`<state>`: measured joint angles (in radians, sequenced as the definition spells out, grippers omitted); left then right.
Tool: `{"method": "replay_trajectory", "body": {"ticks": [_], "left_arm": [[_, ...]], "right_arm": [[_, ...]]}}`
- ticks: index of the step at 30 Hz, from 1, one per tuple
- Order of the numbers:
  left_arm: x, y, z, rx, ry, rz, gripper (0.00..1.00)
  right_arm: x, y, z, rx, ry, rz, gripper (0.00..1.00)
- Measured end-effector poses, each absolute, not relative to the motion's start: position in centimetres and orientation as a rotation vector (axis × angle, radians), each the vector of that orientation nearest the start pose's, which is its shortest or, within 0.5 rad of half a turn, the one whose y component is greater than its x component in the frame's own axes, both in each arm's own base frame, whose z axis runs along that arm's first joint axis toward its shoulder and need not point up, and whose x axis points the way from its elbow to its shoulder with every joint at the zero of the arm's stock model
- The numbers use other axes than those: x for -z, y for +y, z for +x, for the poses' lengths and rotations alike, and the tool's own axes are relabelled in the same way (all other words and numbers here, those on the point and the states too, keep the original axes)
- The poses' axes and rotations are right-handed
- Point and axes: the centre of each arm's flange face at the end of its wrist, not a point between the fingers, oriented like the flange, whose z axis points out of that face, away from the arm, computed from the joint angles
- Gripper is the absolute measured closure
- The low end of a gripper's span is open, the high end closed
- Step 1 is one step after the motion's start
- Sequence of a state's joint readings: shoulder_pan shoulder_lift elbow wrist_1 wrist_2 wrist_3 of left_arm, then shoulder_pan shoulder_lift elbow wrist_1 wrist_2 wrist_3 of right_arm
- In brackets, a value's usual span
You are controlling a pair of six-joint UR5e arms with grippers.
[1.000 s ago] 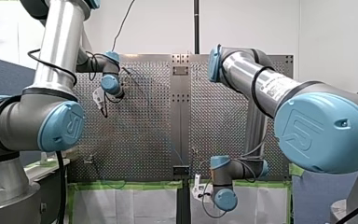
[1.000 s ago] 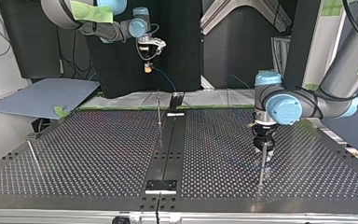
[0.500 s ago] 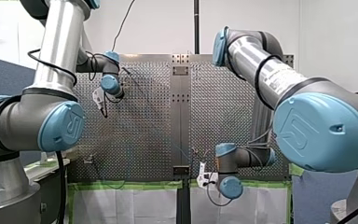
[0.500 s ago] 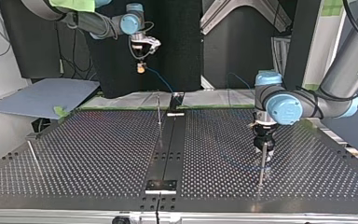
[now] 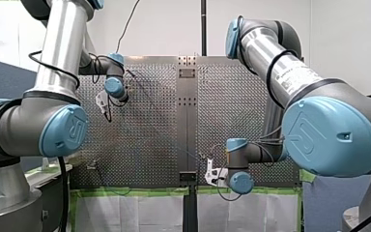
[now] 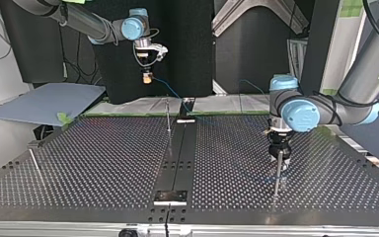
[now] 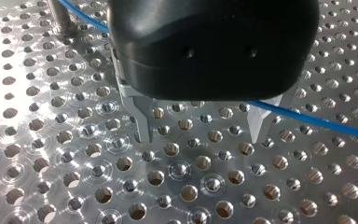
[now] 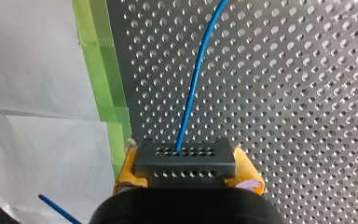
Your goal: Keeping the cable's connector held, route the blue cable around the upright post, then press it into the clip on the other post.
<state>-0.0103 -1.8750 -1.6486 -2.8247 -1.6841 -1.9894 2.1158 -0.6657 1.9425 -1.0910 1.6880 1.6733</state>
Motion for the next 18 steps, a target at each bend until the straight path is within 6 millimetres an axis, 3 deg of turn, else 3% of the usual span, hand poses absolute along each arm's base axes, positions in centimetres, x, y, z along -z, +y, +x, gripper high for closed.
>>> {"method": "replay_trajectory", "body": {"ticks": [18], "left_arm": [[-31.41, -12.80, 57.85, 0.237, 1.590, -0.482, 0.01]], "right_arm": [[6.42, -39.69, 37.49, -1.477, -1.131, 1.662, 1.00]]}}
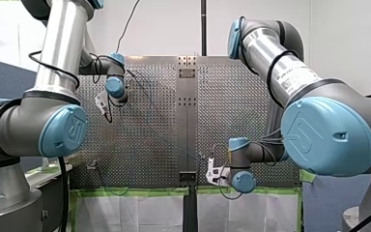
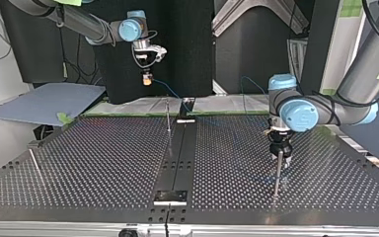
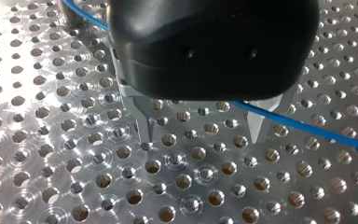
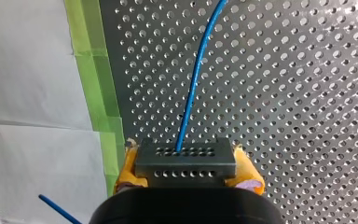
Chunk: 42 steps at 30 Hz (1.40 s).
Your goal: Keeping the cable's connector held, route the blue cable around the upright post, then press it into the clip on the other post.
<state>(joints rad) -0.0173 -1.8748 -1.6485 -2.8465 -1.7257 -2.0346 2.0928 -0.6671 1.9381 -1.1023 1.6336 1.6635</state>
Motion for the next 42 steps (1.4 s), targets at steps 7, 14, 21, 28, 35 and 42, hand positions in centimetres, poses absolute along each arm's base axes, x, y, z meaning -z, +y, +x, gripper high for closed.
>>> {"method": "replay_trajectory", "body": {"ticks": [7, 14, 21, 28, 35, 42], "left_arm": [[-31.4, -12.8, 57.8, 0.284, 1.584, -0.522, 0.01], [-31.3, -12.2, 57.9, 0.325, 1.580, -0.566, 0.01], [-30.8, -11.2, 57.5, 0.349, 1.609, -0.646, 0.01], [-29.6, -10.8, 57.0, 0.407, 1.620, -0.698, 0.01], [-28.3, -10.5, 56.7, 0.496, 1.599, -0.731, 0.01], [-28.0, -10.1, 56.6, 0.542, 1.578, -0.779, 0.01]], "right_arm": [[6.4, -39.7, 37.6, -1.482, -1.115, 1.673, 1.00], [6.4, -39.7, 37.6, -1.489, -1.109, 1.678, 1.00], [6.4, -39.7, 37.7, -1.491, -1.108, 1.679, 1.00], [6.4, -39.7, 37.7, -1.491, -1.107, 1.680, 1.00], [6.4, -39.5, 37.8, -1.491, -1.105, 1.685, 1.00], [6.4, -39.4, 37.9, -1.492, -1.103, 1.687, 1.00]]}}
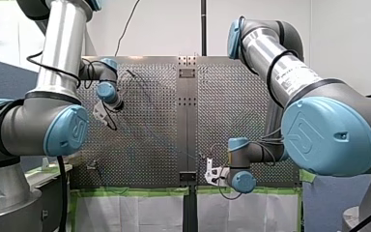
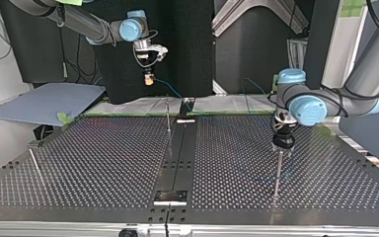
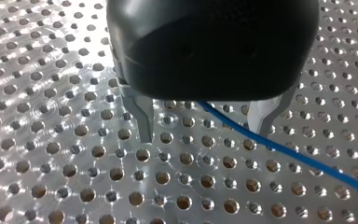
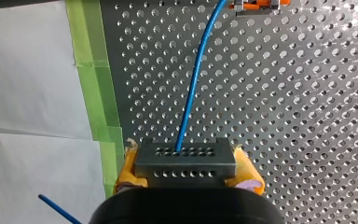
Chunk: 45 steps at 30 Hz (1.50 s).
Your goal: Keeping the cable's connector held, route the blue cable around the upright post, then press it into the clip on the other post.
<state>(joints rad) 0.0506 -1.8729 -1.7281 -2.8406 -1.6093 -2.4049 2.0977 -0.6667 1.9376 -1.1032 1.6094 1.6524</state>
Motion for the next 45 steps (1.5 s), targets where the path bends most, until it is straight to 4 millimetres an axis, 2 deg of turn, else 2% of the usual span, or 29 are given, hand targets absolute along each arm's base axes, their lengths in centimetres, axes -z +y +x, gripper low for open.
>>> {"method": "replay_trajectory", "body": {"ticks": [13, 22, 33, 45], "left_arm": [[-26.3, -9.2, 55.1, 0.633, 1.521, -0.855, 0.01], [-27.7, -8.8, 54.0, 0.703, 1.424, -0.882, 0.01], [-27.1, -8.1, 53.0, 0.769, 1.362, -0.953, 0.01], [-28.6, -8.9, 50.8, 0.880, 1.315, -0.995, 0.01]], "right_arm": [[6.4, -39.3, 38.0, -1.493, -1.101, 1.688, 1.00], [6.4, -39.3, 38.1, -1.497, -1.098, 1.691, 1.00], [6.4, -39.2, 38.1, -1.500, -1.096, 1.695, 1.00], [6.4, -39.2, 38.2, -1.502, -1.092, 1.696, 1.00]]}}
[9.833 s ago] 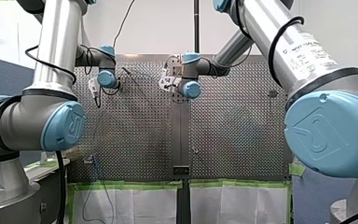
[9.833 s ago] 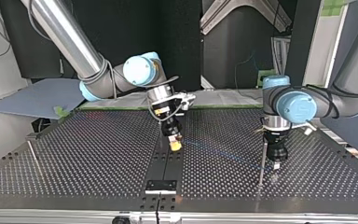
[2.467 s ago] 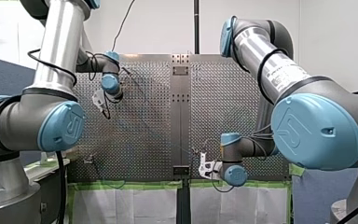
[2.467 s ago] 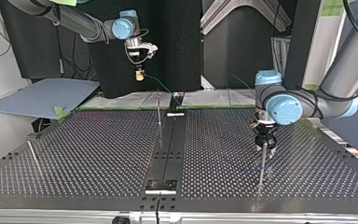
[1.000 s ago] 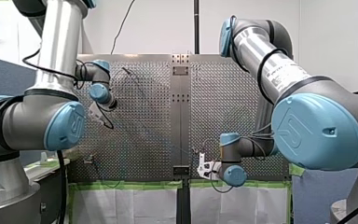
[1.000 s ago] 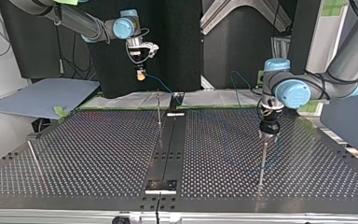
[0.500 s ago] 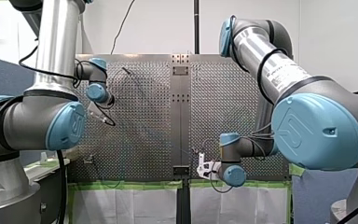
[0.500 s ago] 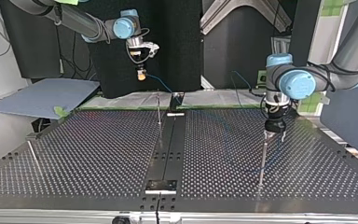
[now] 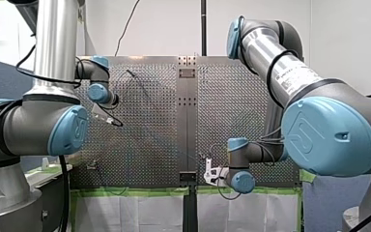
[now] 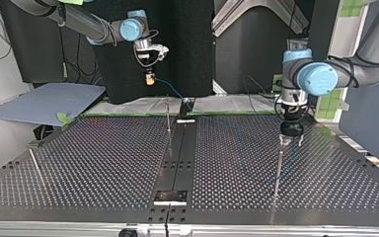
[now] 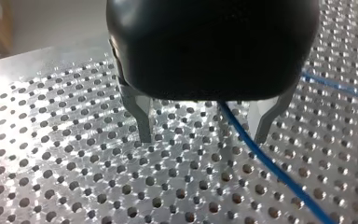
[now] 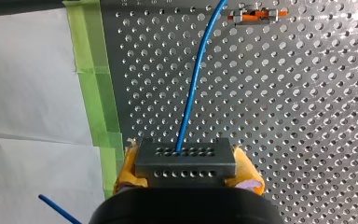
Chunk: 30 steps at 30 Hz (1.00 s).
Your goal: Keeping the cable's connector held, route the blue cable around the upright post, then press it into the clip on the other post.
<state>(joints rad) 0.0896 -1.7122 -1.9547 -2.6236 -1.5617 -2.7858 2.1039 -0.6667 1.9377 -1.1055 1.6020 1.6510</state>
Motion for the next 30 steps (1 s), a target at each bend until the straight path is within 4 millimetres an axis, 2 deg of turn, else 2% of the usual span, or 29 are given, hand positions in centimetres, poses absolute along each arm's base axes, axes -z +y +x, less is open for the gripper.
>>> {"method": "replay_trajectory", "body": {"ticks": [8, 30], "left_arm": [[-28.6, -9.3, 49.7, 0.942, 1.299, -1.040, 0.01], [-31.8, -9.8, 47.2, 0.952, 1.282, -1.002, 0.01]], "right_arm": [[6.4, -39.2, 38.2, -1.501, -1.092, 1.697, 1.00], [6.4, -39.0, 38.4, -1.507, -1.087, 1.702, 1.00]]}}
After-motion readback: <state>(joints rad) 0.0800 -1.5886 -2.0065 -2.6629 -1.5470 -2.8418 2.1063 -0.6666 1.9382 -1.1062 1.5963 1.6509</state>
